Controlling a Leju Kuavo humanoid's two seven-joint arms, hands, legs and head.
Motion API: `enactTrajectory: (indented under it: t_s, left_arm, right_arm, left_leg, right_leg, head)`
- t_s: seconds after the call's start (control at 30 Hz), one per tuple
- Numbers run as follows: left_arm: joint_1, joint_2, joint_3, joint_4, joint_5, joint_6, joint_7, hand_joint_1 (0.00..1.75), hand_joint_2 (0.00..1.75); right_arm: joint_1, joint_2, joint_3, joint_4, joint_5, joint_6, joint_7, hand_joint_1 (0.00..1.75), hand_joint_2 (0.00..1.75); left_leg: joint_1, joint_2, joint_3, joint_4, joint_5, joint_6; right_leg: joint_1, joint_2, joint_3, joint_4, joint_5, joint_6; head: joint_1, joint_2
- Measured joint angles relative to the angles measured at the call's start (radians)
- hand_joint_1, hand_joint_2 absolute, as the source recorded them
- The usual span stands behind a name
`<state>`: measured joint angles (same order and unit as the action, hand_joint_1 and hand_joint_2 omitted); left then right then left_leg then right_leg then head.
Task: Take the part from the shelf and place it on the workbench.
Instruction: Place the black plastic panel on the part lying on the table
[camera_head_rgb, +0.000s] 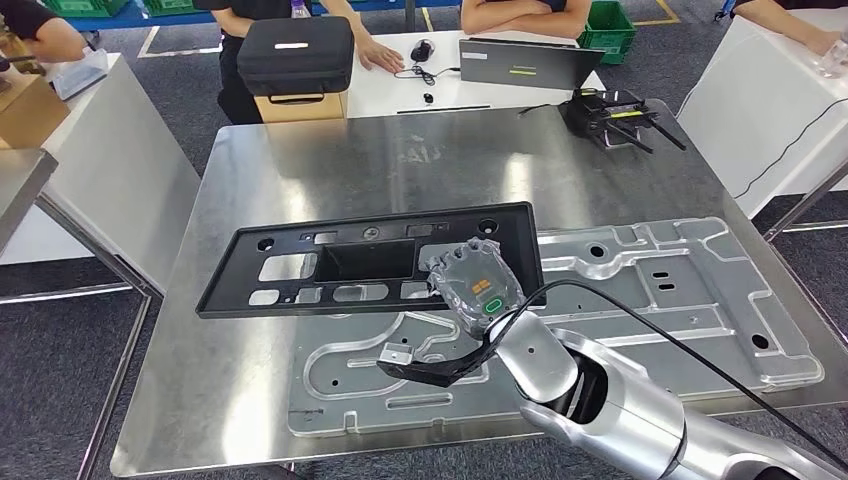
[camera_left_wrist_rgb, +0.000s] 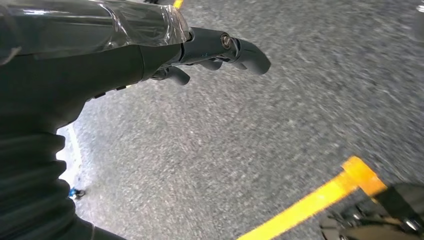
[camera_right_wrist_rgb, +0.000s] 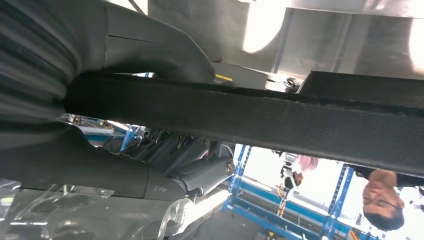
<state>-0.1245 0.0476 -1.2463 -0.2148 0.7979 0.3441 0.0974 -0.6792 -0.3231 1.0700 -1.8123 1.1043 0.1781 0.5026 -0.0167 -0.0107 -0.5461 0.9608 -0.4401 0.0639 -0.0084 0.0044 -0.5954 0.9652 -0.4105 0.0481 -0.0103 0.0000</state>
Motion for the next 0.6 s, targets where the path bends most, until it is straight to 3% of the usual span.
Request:
enactTrajectory:
  t_s: [0.03,0.13,0.27,0.43,0.6]
  left_arm:
    - [0.0,0.0,0.0,0.0,-0.003,-0.001,-0.005,0.0,1.75]
    - [-0.002,0.0,0.0,0.0,-0.012,0.001,-0.013,0.0,1.75]
    - [-0.005,0.0,0.0,0.0,-0.015,0.007,-0.011,0.0,0.0]
    - [-0.004,0.0,0.0,0.0,0.001,0.003,0.001,0.0,0.0]
    - [-0.004,0.0,0.0,0.0,0.004,0.0,0.001,0.0,0.0]
  right_arm:
    - [0.002,-0.001,-0.002,0.0,0.001,-0.002,0.0,0.0,0.0]
    - [0.005,-0.004,-0.009,0.0,0.002,-0.004,0.003,0.0,0.0]
    - [0.011,-0.006,-0.012,0.0,0.003,-0.004,0.005,0.0,0.0]
    - [0.016,-0.006,-0.014,0.0,0.005,-0.004,0.007,0.0,0.0]
    - [0.016,-0.006,-0.014,0.0,0.005,-0.004,0.007,0.0,0.0]
  left_leg:
    - [0.0,0.001,0.0,-0.001,-0.001,0.002]
    - [0.003,0.002,0.001,-0.003,-0.001,0.003]
    - [0.006,0.002,0.002,-0.008,0.001,0.0]
    - [0.009,0.002,0.002,-0.009,0.002,-0.011]
    - [0.009,0.002,0.002,-0.009,0.002,-0.013]
  right_leg:
    - [0.001,0.001,-0.001,0.0,0.001,-0.001]
    - [0.005,0.003,-0.002,-0.001,0.0,-0.003]
    - [0.008,0.003,-0.003,-0.001,-0.002,-0.008]
    - [0.011,0.003,-0.003,0.0,-0.003,-0.012]
    - [0.01,0.003,-0.002,0.0,-0.002,-0.013]
  head:
    - [0.0,0.0]
    - [0.0,0.0]
    - [0.0,0.0]
    - [0.0,0.0]
    - [0.0,0.0]
